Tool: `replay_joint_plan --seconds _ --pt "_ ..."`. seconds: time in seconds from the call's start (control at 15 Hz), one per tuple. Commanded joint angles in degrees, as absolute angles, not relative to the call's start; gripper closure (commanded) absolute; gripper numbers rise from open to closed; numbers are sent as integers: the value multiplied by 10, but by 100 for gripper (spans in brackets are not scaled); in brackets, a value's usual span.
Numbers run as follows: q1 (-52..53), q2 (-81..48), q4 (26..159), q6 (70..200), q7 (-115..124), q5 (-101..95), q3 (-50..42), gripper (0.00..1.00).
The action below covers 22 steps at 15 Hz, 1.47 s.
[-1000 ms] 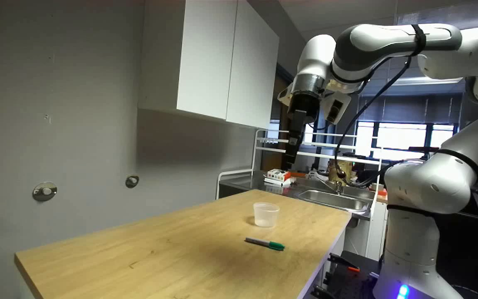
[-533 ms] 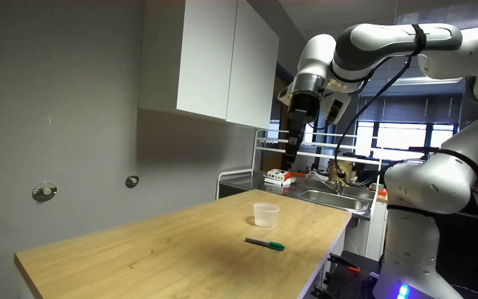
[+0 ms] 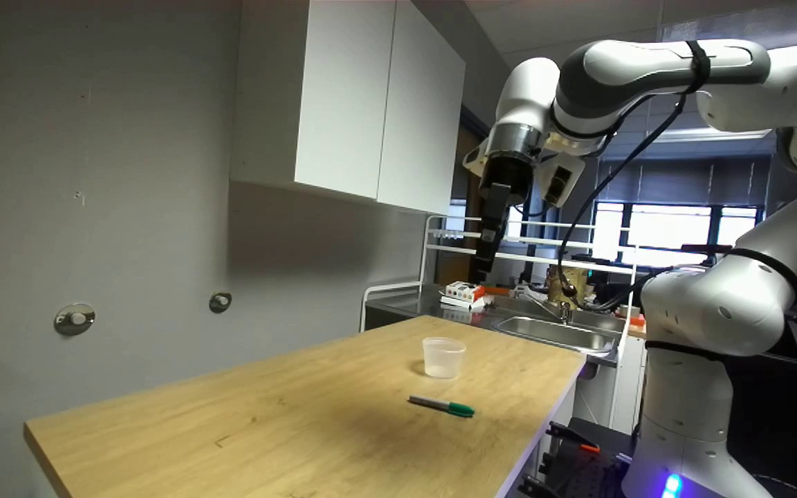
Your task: Put the marker in the clear bowl
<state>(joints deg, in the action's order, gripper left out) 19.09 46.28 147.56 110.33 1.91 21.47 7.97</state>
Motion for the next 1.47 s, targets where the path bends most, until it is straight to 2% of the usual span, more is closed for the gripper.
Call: replay_joint_plan --seconds 0.0,0.6,1.07,1.4 --pt "174 453 1470 1100 15 217 89 0" --pt "110 322 1455 1162 -17 211 44 0" --pt "64 151 1432 1273 -20 158 32 0" --pt "52 43 1406 1278 -39 141 25 0"
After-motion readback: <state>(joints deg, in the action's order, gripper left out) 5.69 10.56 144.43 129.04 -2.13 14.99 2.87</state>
